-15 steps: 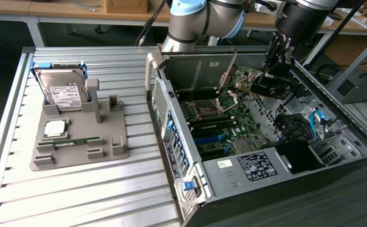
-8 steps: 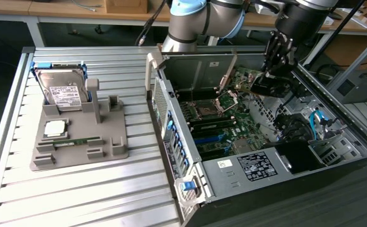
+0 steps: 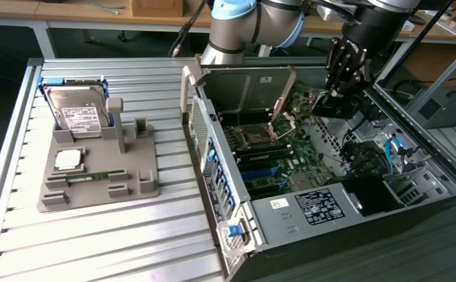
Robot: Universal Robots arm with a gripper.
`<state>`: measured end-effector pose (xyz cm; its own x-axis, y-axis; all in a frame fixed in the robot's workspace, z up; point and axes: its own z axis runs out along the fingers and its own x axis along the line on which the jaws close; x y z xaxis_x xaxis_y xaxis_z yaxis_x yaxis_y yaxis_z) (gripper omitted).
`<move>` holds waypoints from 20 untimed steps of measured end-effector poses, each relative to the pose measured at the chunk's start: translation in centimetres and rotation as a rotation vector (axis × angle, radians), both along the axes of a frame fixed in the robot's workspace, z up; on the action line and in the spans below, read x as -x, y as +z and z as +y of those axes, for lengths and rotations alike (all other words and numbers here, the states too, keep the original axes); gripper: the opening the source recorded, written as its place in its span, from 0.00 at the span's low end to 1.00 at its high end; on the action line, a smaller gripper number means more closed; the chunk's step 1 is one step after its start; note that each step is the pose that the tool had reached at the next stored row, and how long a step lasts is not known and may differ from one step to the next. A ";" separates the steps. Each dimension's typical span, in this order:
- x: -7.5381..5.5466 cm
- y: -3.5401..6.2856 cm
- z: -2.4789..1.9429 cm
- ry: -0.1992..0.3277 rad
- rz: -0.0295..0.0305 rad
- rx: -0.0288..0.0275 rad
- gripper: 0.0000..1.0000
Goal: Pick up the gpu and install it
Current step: 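Insert the gpu into the slot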
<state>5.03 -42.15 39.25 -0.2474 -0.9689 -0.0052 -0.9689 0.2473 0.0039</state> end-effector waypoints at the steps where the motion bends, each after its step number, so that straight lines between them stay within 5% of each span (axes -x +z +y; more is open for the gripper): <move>1: 0.0 0.00 0.00 0.014 0.0001 0.0000 0.27; 20: 0.0 0.01 0.00 0.260 0.0001 0.0001 0.27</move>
<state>5.03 -42.15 39.26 0.0103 -0.9999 -0.0050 -0.9999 -0.0103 0.0039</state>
